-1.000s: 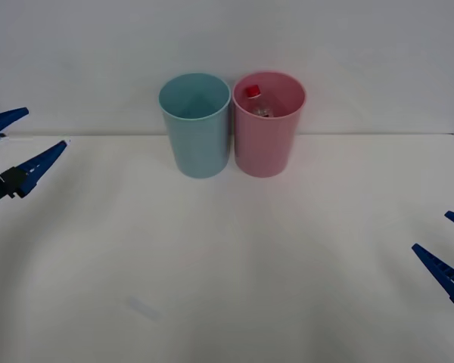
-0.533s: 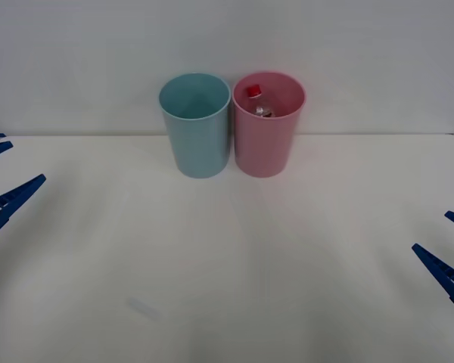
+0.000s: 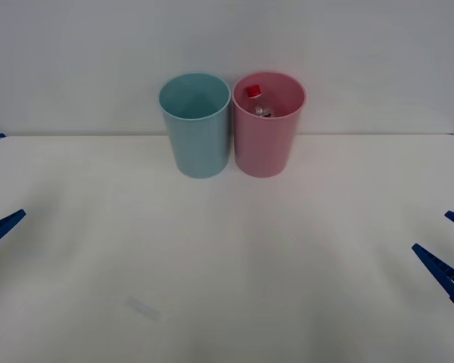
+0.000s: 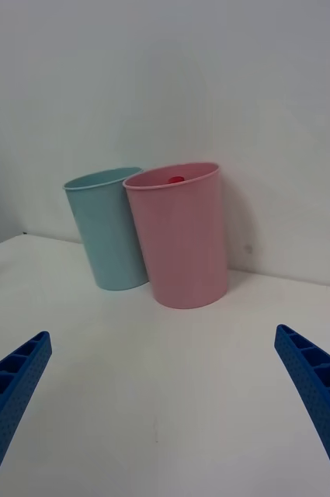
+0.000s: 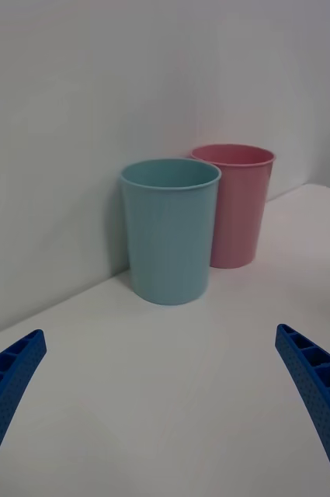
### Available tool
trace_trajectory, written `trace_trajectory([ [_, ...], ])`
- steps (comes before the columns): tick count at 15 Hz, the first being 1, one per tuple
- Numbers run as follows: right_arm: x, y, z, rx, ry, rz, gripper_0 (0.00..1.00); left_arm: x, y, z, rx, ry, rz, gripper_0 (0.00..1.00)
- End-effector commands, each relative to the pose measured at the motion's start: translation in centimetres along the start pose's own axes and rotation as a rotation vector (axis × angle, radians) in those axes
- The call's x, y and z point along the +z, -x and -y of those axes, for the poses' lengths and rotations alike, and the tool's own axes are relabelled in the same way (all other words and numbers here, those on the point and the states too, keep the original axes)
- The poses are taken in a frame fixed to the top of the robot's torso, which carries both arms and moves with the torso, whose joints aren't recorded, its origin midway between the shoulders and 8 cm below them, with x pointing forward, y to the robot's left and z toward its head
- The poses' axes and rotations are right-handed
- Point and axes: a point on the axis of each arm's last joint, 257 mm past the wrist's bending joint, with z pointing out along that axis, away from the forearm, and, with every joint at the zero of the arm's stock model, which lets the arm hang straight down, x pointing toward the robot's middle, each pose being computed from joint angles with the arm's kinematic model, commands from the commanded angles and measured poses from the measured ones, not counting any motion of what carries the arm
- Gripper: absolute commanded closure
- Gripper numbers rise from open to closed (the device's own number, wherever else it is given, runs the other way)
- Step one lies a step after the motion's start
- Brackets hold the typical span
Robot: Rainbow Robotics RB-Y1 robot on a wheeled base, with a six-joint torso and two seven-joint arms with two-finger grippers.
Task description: Grasp the object on the table and drop it into the matching bin: aluminum can to the light blue bin, PET bottle to the pink bin.
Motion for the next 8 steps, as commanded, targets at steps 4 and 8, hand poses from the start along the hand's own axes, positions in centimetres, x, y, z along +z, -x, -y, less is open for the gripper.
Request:
trace_trajectory([
  [4,0.00,0.00,0.00,0.000,0.000,0.000,0.00,-1.25,-0.69,0.45,-0.027,0.000,-0.015,0.00],
  [8,0.00,0.00,0.00,0.000,0.000,0.000,0.00,-1.19,-0.87,0.58,-0.033,0.000,-0.017,0.00],
])
